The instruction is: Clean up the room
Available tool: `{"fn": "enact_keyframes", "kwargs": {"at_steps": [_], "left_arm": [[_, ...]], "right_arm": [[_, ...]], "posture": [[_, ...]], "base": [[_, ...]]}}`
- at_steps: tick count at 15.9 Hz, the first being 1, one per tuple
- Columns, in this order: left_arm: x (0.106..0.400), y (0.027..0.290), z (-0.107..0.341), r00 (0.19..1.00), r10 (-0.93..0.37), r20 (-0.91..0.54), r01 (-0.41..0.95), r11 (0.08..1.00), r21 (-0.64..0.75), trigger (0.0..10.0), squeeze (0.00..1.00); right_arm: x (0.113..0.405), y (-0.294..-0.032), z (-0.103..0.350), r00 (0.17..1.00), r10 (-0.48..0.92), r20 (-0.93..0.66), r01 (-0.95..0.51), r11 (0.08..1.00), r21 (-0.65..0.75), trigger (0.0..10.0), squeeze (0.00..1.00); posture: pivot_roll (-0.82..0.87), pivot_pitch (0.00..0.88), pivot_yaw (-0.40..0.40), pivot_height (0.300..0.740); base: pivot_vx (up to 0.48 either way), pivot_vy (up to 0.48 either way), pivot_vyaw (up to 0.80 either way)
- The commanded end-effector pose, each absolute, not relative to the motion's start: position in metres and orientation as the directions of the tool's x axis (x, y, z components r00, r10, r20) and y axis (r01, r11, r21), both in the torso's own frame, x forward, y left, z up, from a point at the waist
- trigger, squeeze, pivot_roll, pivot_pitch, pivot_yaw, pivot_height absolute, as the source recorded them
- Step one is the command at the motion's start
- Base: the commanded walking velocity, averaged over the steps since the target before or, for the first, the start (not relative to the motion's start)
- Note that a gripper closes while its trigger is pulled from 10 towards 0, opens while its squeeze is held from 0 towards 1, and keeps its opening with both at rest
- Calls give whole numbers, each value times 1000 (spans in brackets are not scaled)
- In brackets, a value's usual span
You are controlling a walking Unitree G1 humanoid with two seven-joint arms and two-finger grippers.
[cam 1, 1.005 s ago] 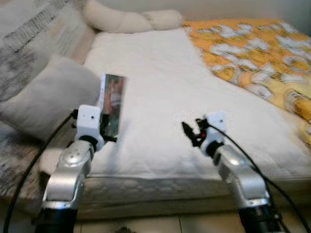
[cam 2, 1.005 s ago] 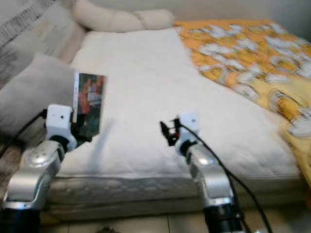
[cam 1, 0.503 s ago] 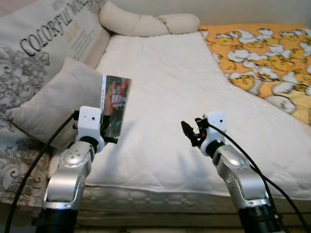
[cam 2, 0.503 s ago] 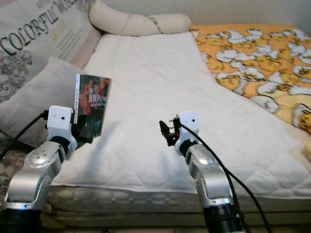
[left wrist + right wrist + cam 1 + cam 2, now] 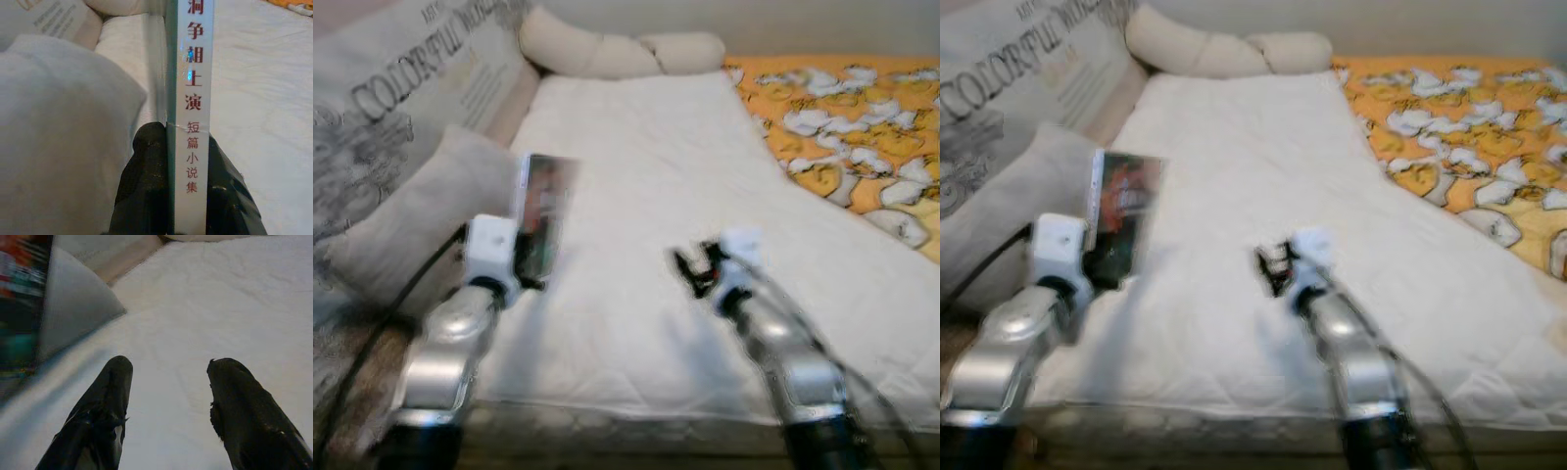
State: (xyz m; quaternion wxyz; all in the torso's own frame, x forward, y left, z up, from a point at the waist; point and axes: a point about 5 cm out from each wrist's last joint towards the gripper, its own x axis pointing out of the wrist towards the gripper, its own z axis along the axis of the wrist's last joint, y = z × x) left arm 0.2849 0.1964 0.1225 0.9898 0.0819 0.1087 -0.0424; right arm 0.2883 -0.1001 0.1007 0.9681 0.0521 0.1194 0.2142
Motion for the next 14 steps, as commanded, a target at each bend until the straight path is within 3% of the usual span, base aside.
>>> {"fn": "enact_keyframes", "kwargs": {"at_steps": [1, 6, 9, 11, 14], "left_arm": [[289, 187, 138, 983, -99, -152, 124, 979, 162, 10000, 0], [287, 178, 129, 965, -161, -206, 192, 971, 141, 10000, 0], [305, 166, 126, 936, -253, -243, 279, 957, 75, 10000, 0], [322, 158, 124, 913, -303, -273, 329, 943, 53, 10000, 0], [349, 141, 124, 864, -418, -280, 397, 908, -131, 10000, 0]], "right_arm": [[290, -111, 105, 896, 398, -199, -379, 917, 128, 10000, 0], [290, -116, 107, 891, 407, -199, -391, 913, 118, 10000, 0], [291, -124, 111, 877, 440, -194, -425, 898, 113, 10000, 0], [290, -129, 117, 837, 511, -195, -513, 857, 46, 10000, 0], [282, -139, 134, 712, 665, -228, -690, 722, -50, 10000, 0]], "posture": [[-96, 0, 28, 740], [-101, 0, 24, 740], [-104, 0, 20, 740], [-113, 0, 21, 740], [-144, 0, 28, 740]], "base": [[0, 0, 0], [0, 0, 0], [0, 0, 0], [0, 0, 0], [0, 0, 0]]}}
